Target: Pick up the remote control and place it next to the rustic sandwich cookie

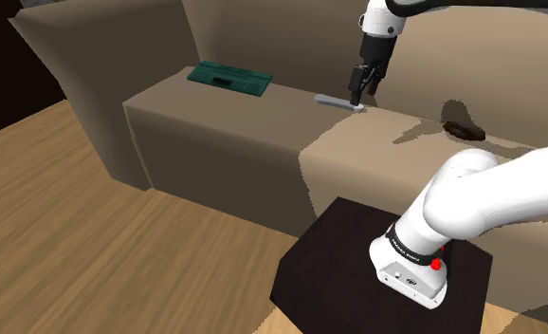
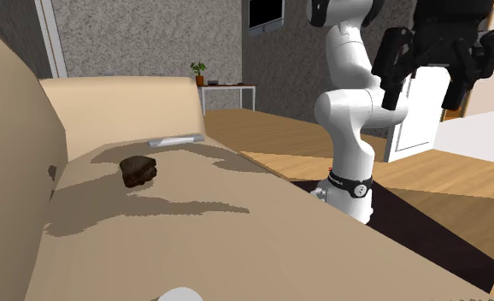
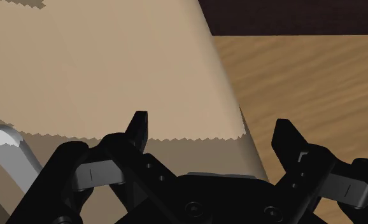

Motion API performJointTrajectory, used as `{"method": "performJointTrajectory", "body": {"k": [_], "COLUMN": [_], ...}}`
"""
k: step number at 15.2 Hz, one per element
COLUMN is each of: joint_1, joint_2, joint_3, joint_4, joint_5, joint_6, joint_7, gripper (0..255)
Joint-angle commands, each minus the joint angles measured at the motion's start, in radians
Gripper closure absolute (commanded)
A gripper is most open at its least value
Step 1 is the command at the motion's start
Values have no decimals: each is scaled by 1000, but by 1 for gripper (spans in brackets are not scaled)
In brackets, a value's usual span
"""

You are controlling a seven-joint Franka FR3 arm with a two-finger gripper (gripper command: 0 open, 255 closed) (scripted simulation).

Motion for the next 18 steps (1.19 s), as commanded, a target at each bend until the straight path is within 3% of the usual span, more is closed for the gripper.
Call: {"method": "performJointTrajectory", "body": {"k": [1, 10, 14, 18], "joint_1": [-6, 3, 19, 28], "joint_2": [35, 277, 423, 593], "joint_3": [-49, -258, -346, -418], "joint_4": [7, 90, 166, 265], "joint_5": [-28, -66, -24, 70], "joint_6": [40, 250, 332, 398], "joint_7": [-71, -371, -521, -691], "gripper": [0, 0, 0, 0]}}
